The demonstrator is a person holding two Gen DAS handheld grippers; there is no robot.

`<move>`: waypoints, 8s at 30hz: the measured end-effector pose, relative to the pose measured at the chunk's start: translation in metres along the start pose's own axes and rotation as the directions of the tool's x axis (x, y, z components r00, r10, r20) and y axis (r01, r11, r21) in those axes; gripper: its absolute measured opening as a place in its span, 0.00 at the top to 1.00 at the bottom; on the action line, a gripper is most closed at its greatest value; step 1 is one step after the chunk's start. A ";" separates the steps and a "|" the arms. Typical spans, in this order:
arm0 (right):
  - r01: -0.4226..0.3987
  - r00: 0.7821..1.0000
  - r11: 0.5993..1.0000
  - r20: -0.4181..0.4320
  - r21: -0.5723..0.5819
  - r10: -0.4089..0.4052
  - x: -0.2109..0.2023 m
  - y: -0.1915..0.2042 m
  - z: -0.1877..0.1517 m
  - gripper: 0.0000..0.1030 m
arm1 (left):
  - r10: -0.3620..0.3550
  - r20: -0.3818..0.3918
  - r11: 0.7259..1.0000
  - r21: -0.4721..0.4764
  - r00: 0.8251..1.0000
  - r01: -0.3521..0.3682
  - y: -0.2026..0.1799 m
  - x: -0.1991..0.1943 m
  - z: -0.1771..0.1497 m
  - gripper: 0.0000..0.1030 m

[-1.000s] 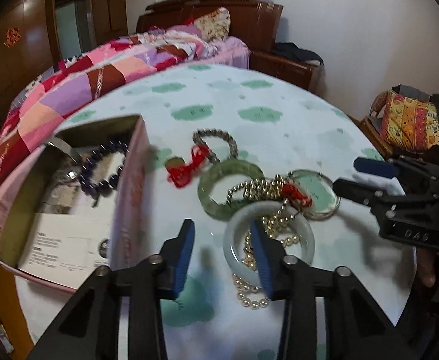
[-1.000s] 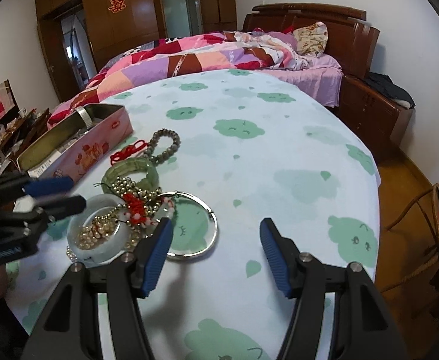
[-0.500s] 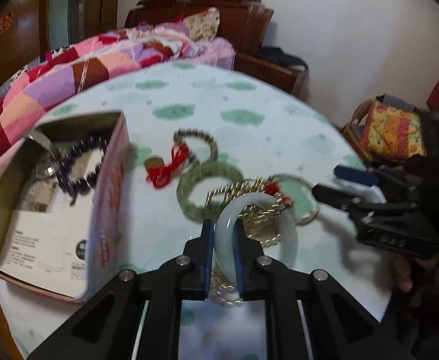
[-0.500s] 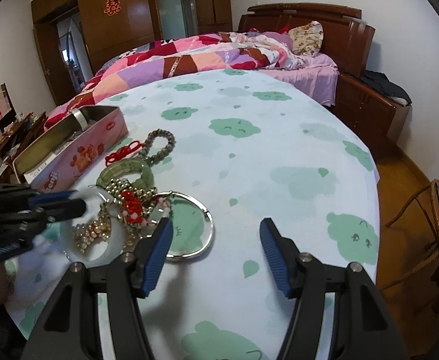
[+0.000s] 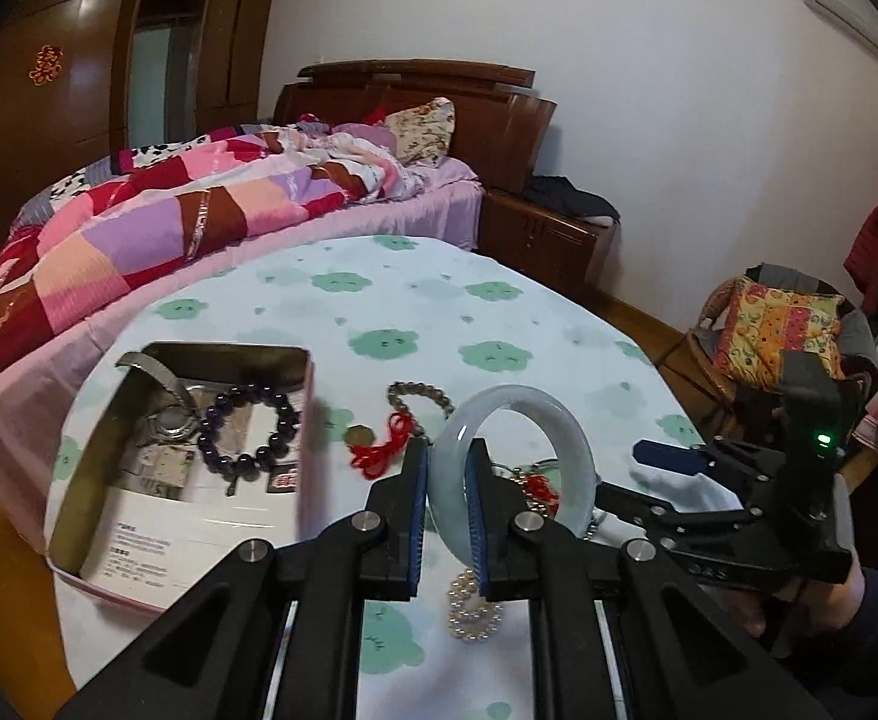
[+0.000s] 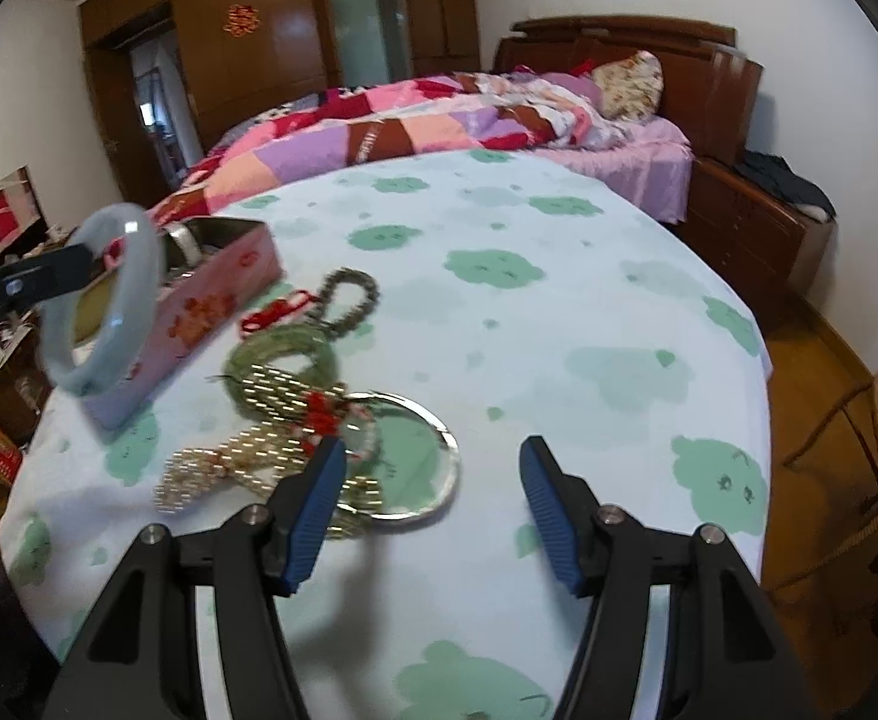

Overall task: Organize jewelry
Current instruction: 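Hold the white bangle with the left gripper while the right gripper lifts the gold chain, then carry the white bangle into the tin box with the left gripper while the right lowers the chain there, then grasp the green jade bangle with the left gripper while the right grasps the red-corded jade pendant, then carry the green bangle into the tin with the left gripper while the right lowers the pendant there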

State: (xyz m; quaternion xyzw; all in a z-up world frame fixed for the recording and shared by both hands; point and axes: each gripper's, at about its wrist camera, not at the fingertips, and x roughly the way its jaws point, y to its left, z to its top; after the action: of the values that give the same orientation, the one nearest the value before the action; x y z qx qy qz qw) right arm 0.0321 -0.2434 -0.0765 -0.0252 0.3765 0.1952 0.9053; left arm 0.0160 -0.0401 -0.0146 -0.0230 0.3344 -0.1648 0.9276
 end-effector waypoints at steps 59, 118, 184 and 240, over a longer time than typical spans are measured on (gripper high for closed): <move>-0.074 0.965 0.984 0.237 -0.161 0.111 -0.050 0.071 0.120 0.93 | 0.076 0.098 0.994 -0.092 0.992 -0.067 0.053 -0.036 0.021 0.89; -0.217 0.973 0.947 0.020 -0.237 0.228 0.062 0.171 0.133 0.93 | 0.241 -0.101 0.946 -0.196 0.965 -0.256 0.164 0.023 0.004 0.89; -0.071 0.995 0.997 -0.067 0.026 0.072 0.022 0.006 0.019 0.57 | 0.112 -0.232 0.992 0.077 0.966 -0.097 -0.008 0.102 -0.015 0.55; -0.134 0.974 0.989 0.174 -0.067 0.143 -0.056 0.057 0.095 0.88 | 0.158 0.045 0.986 -0.059 0.986 -0.155 0.051 -0.030 0.026 0.95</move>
State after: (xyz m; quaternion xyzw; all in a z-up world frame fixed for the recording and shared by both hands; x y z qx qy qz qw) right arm 0.0388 -0.1917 0.0364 -0.0060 0.2892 0.2694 0.9185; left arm 0.0255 0.0164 0.0166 -0.0261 0.3167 -0.0814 0.9447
